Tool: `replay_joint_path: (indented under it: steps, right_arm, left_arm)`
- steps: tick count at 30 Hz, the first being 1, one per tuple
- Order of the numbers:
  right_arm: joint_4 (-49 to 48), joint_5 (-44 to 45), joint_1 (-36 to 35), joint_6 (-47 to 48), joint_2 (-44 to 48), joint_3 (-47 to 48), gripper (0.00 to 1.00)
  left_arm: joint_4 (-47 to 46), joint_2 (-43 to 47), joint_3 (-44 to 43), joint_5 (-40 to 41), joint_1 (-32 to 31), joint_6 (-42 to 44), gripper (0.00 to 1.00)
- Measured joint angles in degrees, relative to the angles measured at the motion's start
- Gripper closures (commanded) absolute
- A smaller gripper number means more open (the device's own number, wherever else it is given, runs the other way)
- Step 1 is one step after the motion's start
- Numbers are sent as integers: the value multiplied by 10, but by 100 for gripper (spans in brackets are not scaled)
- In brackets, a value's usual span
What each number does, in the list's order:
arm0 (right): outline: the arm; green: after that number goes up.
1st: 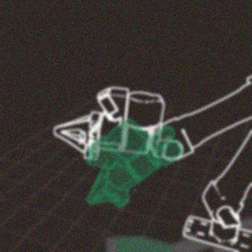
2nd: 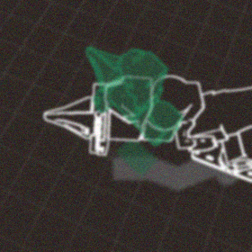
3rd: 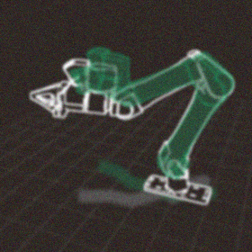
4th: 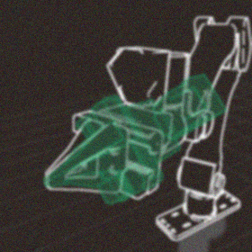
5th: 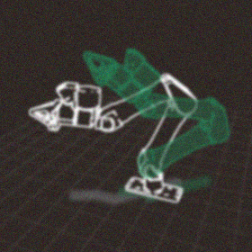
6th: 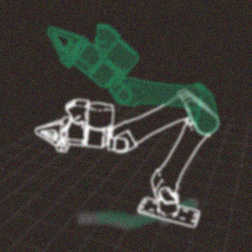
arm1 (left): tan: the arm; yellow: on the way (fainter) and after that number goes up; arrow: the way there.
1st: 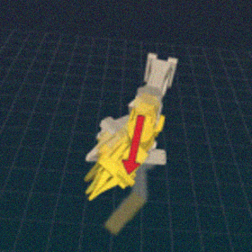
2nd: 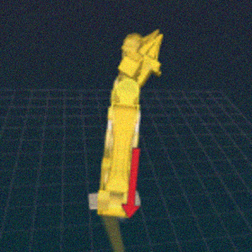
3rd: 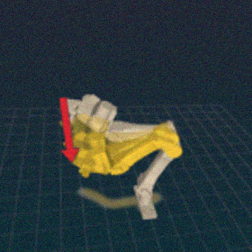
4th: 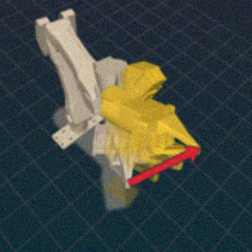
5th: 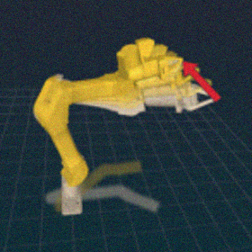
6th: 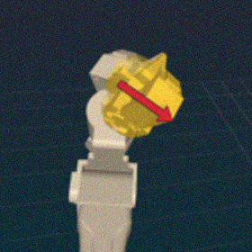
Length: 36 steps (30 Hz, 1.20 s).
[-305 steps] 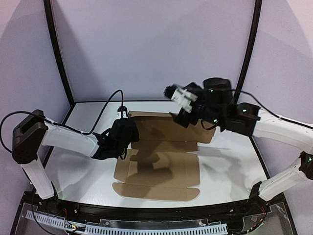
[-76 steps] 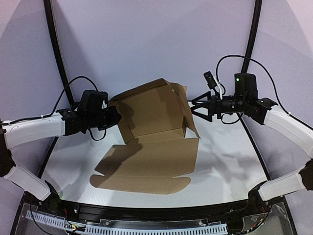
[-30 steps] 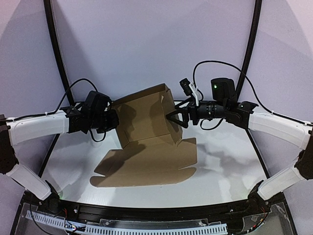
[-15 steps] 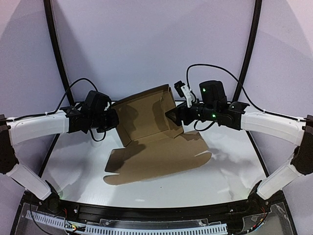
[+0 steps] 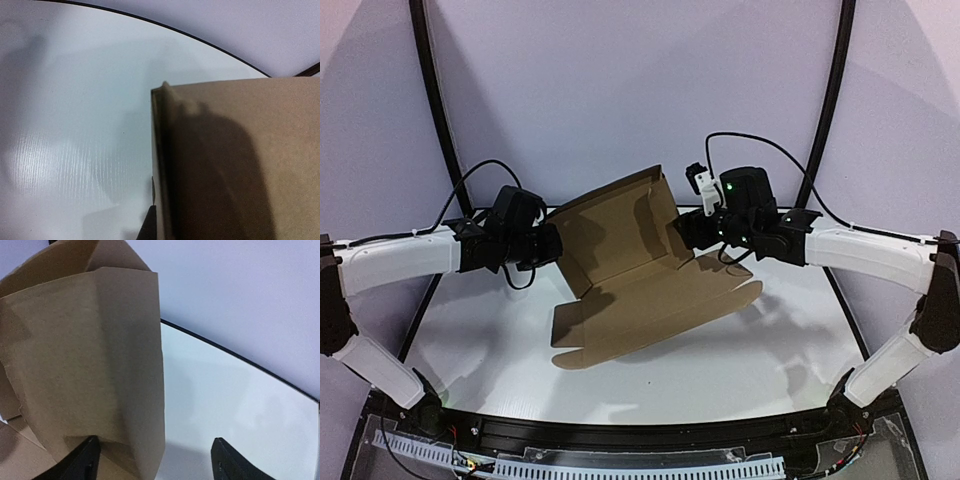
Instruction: Fold the paper box
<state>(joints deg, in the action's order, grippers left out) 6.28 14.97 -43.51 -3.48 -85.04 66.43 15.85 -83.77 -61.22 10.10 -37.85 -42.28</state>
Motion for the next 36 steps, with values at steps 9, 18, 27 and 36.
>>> replay_joint_path:
  steps: [9,18,27,36]
  right_arm:
    - [-22,-124,2,24,-5,1,2]
    - [3,-160,2,28,-6,20,2]
    - [34,-114,11,-6,-8,37,13]
    - [31,-100,23,-16,-9,37,45]
  left_arm:
    - [0,0,1,-10,6,11,99]
    - [-18,1,9,-50,6,19,99]
    - [-49,25,31,-87,6,34,99]
    - [-64,44,49,-115,6,55,99]
